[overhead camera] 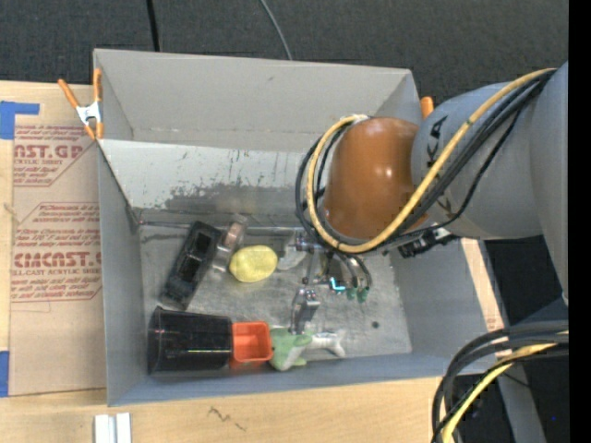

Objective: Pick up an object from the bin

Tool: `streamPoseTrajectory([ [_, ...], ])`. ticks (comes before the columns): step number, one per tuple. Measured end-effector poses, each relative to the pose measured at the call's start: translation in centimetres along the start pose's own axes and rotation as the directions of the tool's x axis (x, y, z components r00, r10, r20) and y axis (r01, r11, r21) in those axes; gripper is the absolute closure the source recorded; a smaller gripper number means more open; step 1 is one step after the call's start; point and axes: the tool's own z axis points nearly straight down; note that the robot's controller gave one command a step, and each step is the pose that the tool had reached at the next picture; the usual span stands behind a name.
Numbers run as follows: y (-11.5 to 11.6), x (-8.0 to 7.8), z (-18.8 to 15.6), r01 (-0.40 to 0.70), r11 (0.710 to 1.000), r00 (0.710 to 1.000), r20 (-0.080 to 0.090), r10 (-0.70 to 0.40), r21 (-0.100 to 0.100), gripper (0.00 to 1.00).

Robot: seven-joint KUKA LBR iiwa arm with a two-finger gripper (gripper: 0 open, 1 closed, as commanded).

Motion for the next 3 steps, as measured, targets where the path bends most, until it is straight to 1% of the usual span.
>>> streamPoseTrajectory([
  [1, 0.0, -0.2, -0.4, -0.001, 1.000, 1.000, 0.007, 0.001, -0.001, 0.00],
  [2, 6.0, 2.1, 2.9, 0.005, 1.000, 1.000, 0.009, -0.005, 0.000, 0.00],
  [3, 8.8, -2.6, 7.1, -0.064, 0.998, 0.997, 0.037, 0.064, -0.005, 1.00],
])
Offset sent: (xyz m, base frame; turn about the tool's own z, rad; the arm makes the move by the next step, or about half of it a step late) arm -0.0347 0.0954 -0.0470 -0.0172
